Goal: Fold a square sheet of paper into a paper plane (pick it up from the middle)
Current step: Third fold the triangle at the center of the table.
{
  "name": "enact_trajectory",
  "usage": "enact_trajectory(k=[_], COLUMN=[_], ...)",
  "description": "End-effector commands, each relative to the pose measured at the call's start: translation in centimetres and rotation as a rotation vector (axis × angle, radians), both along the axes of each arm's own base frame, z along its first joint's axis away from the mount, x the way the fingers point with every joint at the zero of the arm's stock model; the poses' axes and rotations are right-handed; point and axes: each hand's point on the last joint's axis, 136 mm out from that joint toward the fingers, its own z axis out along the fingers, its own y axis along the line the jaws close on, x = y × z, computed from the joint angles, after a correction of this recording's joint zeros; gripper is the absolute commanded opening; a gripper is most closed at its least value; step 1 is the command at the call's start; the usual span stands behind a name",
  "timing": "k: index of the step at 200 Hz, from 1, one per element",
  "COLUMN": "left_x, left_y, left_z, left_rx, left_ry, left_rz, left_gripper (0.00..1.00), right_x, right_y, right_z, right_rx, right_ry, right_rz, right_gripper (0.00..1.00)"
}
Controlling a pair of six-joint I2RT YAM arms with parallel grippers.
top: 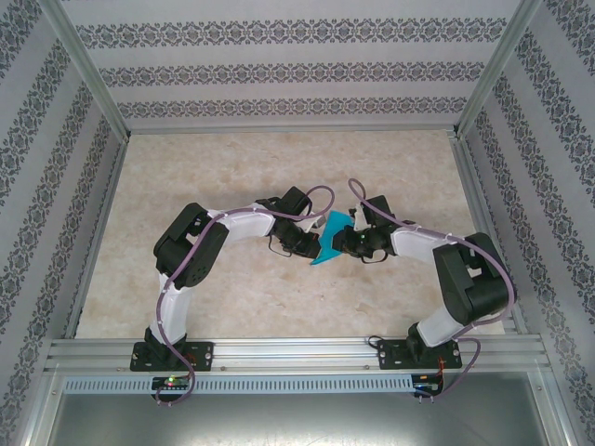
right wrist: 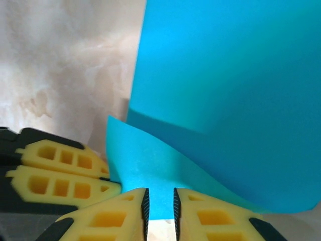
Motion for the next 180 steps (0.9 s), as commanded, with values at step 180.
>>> enact_trajectory(k=[180], left_x=[-2.8], left_y=[2.7], left_z=[-3.5], left_rx=[0.155], left_ry=[0.097], left_rz=[-0.029], left_gripper=[0.12], right_x=[-2.2], right_y=[1.7], right_z=[-3.6], right_rx=[0.017], right_ry=[0.091], right_rz=[0.005], right_gripper=[0.16])
